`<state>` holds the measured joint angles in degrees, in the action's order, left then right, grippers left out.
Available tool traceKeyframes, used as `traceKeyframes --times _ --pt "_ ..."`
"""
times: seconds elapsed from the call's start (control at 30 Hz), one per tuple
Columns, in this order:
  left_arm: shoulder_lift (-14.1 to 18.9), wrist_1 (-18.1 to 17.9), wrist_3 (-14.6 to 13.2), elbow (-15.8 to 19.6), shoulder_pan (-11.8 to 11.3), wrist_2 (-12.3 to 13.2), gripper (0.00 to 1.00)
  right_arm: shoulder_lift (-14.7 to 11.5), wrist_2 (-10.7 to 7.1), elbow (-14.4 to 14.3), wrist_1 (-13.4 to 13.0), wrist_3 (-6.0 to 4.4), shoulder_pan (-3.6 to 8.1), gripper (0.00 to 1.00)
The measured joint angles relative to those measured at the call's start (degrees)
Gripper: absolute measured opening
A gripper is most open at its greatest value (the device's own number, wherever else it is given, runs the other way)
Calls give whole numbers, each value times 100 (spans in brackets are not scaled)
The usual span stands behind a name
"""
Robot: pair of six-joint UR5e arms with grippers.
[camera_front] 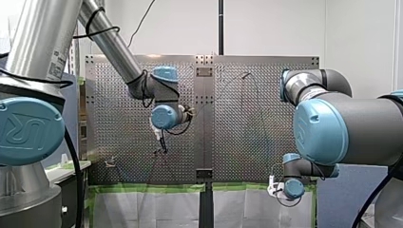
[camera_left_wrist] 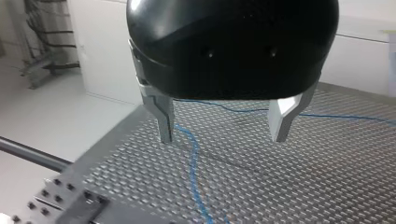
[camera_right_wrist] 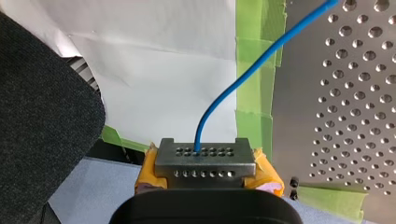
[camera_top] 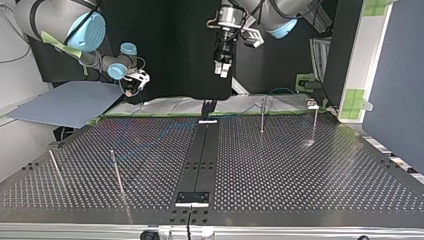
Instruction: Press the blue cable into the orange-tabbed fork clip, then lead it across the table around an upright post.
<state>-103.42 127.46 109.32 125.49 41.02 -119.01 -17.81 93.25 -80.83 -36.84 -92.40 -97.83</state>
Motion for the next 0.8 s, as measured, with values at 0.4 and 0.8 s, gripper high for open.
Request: traceKeyframes --times 0.4,0.8 --pt "-266 -236 -283 663 -13 133 100 0 -39 14 0 50 -11 0" --pt "-269 -230 -532 1122 -13 353 100 0 -77 18 0 53 -3 0"
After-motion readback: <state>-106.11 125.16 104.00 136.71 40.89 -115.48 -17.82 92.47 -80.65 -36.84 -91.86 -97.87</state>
